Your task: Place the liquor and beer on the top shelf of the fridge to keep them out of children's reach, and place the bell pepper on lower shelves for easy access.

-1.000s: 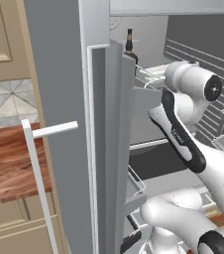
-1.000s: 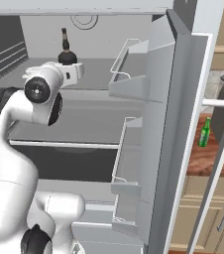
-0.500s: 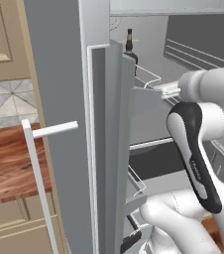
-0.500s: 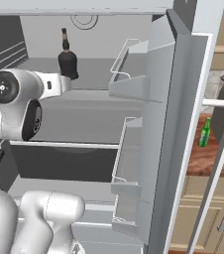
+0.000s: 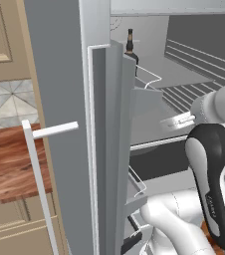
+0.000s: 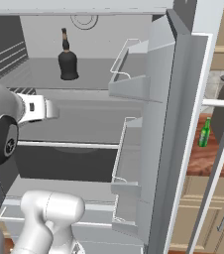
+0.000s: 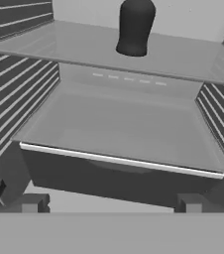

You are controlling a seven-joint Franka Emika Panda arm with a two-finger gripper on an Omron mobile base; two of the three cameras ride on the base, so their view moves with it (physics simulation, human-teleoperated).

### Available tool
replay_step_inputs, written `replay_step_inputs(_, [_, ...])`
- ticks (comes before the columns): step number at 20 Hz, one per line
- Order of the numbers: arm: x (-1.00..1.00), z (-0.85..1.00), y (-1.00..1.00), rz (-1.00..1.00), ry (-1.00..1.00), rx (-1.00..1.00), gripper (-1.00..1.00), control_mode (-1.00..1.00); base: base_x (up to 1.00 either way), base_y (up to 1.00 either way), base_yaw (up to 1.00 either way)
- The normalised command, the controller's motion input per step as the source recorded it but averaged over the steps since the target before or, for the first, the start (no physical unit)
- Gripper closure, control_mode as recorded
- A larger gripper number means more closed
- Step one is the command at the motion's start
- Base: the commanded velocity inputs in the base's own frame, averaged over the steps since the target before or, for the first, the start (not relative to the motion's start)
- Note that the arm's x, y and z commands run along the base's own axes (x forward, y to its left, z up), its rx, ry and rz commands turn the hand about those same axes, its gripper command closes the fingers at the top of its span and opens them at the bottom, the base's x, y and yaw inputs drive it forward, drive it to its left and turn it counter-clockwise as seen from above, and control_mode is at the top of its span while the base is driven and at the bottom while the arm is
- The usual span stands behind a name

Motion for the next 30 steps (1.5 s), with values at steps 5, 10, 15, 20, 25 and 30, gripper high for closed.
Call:
replay_step_inputs(5, [-0.20, -0.04, -0.04, -0.07, 0.12, 0.00, -1.00, -1.00, 0.00, 0.00, 0.00])
replay_step_inputs(10, [-0.09, -0.04, -0.28, -0.06, 0.01, 0.00, -1.00, -1.00, 0.00, 0.00, 0.00])
replay_step_inputs(15, [0.00, -0.10, -0.23, -0.04, 0.00, 0.00, -1.00, -1.00, 0.00, 0.00, 0.00])
replay_step_inputs(20, [-0.02, -0.06, -0.08, 0.00, 0.00, 0.00, -1.00, 1.00, -0.32, -0.08, 0.00])
replay_step_inputs(25, [0.00, 0.00, 0.00, 0.00, 0.00, 0.00, -1.00, 1.00, -0.96, -0.10, -0.02])
replay_step_inputs(30, [0.00, 0.00, 0.00, 0.00, 0.00, 0.00, -1.00, 1.00, -0.97, -0.32, -0.14])
